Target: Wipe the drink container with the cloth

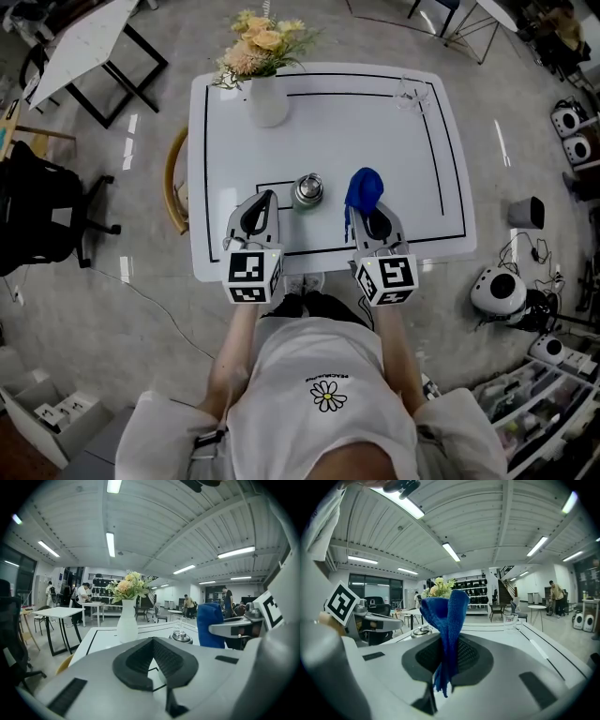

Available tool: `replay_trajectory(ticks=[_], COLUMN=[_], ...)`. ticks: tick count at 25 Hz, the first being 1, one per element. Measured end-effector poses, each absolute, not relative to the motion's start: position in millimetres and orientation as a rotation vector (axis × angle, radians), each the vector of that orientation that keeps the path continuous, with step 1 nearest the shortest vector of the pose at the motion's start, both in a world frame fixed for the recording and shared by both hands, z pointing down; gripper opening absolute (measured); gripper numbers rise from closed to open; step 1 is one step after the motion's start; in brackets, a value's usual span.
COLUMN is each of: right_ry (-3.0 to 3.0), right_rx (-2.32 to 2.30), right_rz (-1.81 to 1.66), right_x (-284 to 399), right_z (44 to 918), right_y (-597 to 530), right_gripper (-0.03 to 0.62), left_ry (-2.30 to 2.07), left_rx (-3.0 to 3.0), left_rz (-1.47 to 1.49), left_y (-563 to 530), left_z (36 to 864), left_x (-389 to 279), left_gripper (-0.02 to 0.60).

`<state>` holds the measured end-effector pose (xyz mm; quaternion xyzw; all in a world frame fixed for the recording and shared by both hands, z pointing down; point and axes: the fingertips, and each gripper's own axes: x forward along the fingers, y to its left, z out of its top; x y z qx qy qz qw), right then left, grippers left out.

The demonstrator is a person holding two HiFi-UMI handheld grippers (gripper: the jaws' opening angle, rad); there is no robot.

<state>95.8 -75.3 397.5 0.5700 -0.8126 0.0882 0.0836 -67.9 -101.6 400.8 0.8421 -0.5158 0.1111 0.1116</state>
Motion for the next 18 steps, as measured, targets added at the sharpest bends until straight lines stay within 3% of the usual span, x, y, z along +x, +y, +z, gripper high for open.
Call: replay_trajectory(ticks=[9, 11, 13, 17, 18], right_ry=[-2.523, -2.554, -2.578, -2.616, -2.617], right_rx=[1.488, 1.376, 1.265, 1.075, 1.034], right_rz=[0.227, 0.23, 0.248, 0.315, 0.326], right_x=[91.7, 86.9, 81.7, 69.3, 66.5], right_z=[421.1, 437.2, 454.1, 481.4, 487.0], right_y=[-91.4, -99.8, -108.1, -124.4, -127.4], right_gripper=[0.043, 0.043, 0.043, 0.043, 0.043], left_ry=[-1.389, -1.259, -1.124, -0.907, -0.866], left_rx=[2.603, 2.64, 2.688, 2.7, 2.689], left_rz=[0.259, 0.281, 0.312, 0.39, 0.412], left_y=[-111.2, -111.2, -107.1, -97.4, -95.3], left_z=[397.7, 411.5, 426.0, 457.3, 465.6], left_x=[-60.7, -55.0, -48.1, -36.5, -33.8], left_gripper=[0.01, 0.166, 0.173, 0.301, 0.307])
